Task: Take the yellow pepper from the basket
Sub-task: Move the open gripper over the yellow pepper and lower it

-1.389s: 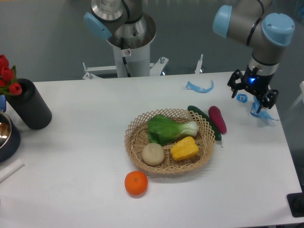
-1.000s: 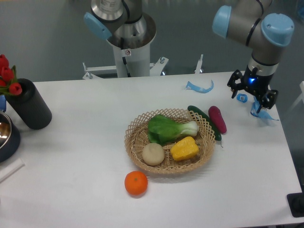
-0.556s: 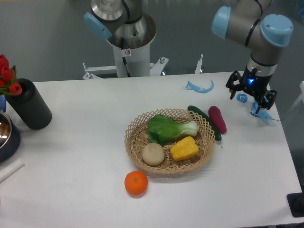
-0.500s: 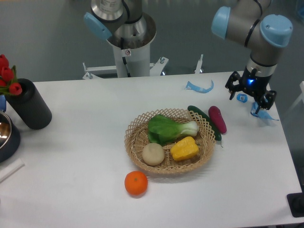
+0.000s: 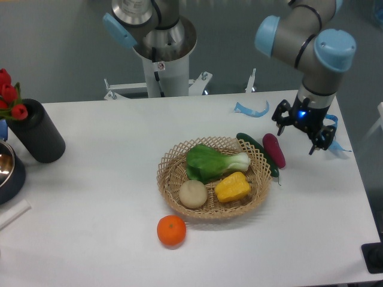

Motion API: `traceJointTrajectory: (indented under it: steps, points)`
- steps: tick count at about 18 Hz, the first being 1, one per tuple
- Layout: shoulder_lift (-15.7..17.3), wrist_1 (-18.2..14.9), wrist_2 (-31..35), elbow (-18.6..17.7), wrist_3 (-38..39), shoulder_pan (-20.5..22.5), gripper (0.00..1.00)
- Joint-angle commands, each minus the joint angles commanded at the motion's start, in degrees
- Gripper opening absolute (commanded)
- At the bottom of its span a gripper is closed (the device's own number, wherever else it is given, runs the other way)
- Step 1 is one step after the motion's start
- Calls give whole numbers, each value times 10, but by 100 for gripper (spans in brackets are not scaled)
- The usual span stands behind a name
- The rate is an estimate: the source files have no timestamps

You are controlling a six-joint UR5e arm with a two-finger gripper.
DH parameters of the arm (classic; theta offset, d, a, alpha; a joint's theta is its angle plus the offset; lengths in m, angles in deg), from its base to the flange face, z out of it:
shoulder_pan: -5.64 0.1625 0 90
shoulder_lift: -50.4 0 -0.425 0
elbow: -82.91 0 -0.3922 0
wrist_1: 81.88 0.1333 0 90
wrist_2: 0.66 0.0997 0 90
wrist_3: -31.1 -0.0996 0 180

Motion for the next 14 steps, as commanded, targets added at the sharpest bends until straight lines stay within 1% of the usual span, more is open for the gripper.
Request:
traceJointTrajectory:
  steps: [6, 10, 12, 14]
  points:
    - [-12, 1, 4, 2, 5, -44, 100]
    - [-26, 0, 5, 7, 48, -76, 100]
    - [-37, 0, 6, 15, 62, -88, 100]
    - [-41, 0, 7, 15, 75, -97, 100]
